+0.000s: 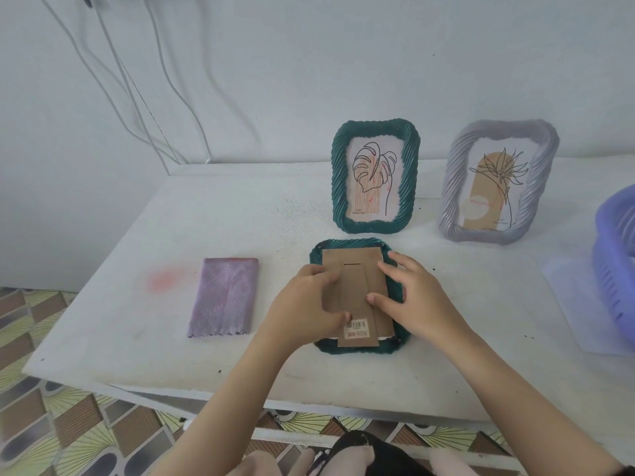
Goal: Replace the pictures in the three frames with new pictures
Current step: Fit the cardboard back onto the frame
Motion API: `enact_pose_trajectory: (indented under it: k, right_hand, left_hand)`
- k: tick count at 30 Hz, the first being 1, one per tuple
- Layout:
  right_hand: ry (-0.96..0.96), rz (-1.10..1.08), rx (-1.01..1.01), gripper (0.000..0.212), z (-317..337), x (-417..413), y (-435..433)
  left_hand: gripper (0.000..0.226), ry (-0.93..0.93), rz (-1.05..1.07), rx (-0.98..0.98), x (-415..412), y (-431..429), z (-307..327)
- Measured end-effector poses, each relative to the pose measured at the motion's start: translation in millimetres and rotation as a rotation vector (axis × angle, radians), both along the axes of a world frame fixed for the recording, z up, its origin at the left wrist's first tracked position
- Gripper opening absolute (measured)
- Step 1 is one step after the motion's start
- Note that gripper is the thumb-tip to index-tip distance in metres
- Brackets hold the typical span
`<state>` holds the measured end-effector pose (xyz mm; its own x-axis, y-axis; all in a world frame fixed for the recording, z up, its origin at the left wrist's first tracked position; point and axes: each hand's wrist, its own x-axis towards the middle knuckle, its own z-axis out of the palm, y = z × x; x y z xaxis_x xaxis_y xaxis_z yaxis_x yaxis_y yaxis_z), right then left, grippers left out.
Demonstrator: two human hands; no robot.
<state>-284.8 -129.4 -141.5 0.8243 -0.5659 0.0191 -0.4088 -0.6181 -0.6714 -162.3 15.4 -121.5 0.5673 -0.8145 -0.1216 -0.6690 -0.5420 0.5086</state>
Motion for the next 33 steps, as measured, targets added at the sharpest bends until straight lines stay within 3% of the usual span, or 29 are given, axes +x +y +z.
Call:
enact_pose_trajectory:
  k: [4,6,8,12,21,29,33]
  right_hand:
    - [-0.020,-0.028,-0.036,0.048,-1,3,-3]
    - [-0.035,-0.045,-0.045,0.040,-1,5,-6]
    - [-0.051,-0.062,-0.052,0.035,-1,8,-9]
    - [-0.030,-0.074,-0.049,0.050,-3,12,-12]
    - [0.084,-0.010,0.040,0.055,0,17,-18]
    - [0.030,-0.006,0.062,0.060,2,16,-23]
    - [0.102,0.039,0.075,0.064,3,17,-28]
  left_hand:
    - [0.031,-0.126,0.041,-0.131,9,-2,-6]
    - [0.024,-0.136,0.102,-0.192,15,-5,-9]
    - [0.030,-0.166,0.147,-0.201,20,-8,-13]
    - [0.052,-0.204,0.162,-0.116,25,-10,-21]
    - [0.054,-0.146,0.121,-0.121,30,-11,-23]
    - [0.070,-0.110,0.079,-0.078,39,-15,-18]
    - [0.074,-0.027,0.050,-0.039,44,-17,-16]
